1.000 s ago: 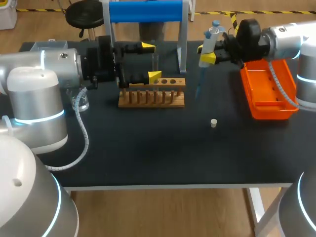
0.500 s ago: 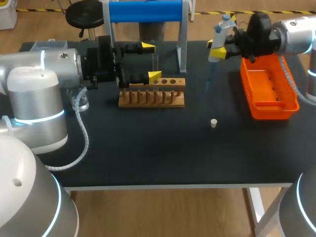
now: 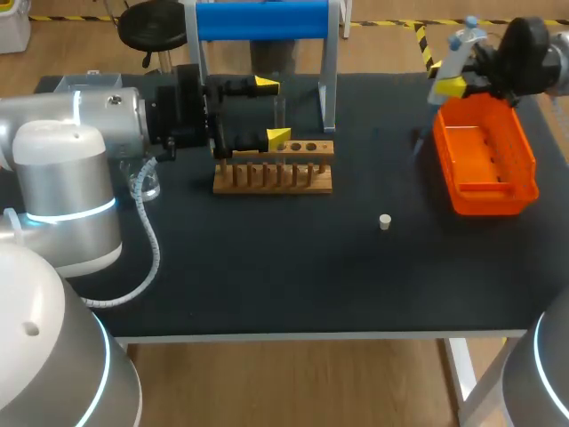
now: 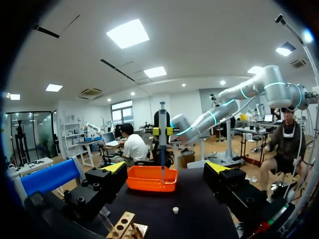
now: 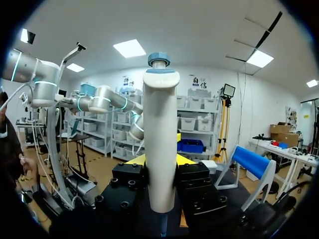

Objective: Invert the test tube, pick up the pipette, mount the tip to pipette, aspirate from beaker and dispense into the tube, eject the tip, return the pipette, and cap with the stopper.

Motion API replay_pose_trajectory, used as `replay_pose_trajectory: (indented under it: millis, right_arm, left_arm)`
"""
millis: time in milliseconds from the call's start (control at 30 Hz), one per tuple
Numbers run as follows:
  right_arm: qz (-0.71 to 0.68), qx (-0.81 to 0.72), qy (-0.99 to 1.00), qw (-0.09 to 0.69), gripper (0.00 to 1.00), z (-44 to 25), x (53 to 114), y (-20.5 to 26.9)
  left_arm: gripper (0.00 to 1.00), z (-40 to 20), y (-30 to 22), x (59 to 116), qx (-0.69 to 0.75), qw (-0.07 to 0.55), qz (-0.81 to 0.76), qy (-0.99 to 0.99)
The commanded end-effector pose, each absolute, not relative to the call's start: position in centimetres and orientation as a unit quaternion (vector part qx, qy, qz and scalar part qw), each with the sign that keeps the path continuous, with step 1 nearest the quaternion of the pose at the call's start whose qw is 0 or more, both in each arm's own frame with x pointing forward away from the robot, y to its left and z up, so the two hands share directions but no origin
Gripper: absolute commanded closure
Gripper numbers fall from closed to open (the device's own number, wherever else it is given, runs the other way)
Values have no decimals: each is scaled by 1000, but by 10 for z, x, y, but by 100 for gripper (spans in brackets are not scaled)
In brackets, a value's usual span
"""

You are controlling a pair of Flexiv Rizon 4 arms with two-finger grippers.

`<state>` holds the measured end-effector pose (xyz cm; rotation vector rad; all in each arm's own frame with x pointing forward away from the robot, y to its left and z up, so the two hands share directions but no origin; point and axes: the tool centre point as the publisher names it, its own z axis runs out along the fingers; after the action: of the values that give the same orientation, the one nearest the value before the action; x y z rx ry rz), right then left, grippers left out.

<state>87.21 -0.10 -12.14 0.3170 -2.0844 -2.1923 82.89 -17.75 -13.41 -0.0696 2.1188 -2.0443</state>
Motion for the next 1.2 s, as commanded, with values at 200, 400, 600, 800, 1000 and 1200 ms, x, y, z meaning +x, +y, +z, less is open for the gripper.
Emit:
replay_pose_trajectory:
  millis: [200,400,600,800,1000,1200]
  right_arm:
    - [-718,119,-684,52,100,-120,881,-50]
    - [-714,123,-688,43,100,-118,887,-74]
    - [-712,122,-690,36,100,-120,893,-99]
    - [-710,116,-694,28,100,-122,898,-124]
    - [-707,113,-698,25,100,-124,901,-144]
    - [-709,114,-695,41,100,-128,903,-160]
  left_arm:
    - [0,-135,-177,829,-23,98,-691,715]
    - [0,-135,-177,829,-23,98,-691,715]
    - [0,-135,-177,829,-23,98,-691,715]
    - [0,-135,-177,829,-23,98,-691,715]
    - [0,-135,-177,829,-23,98,-691,715]
    - [0,-135,-177,829,-23,98,-691,715]
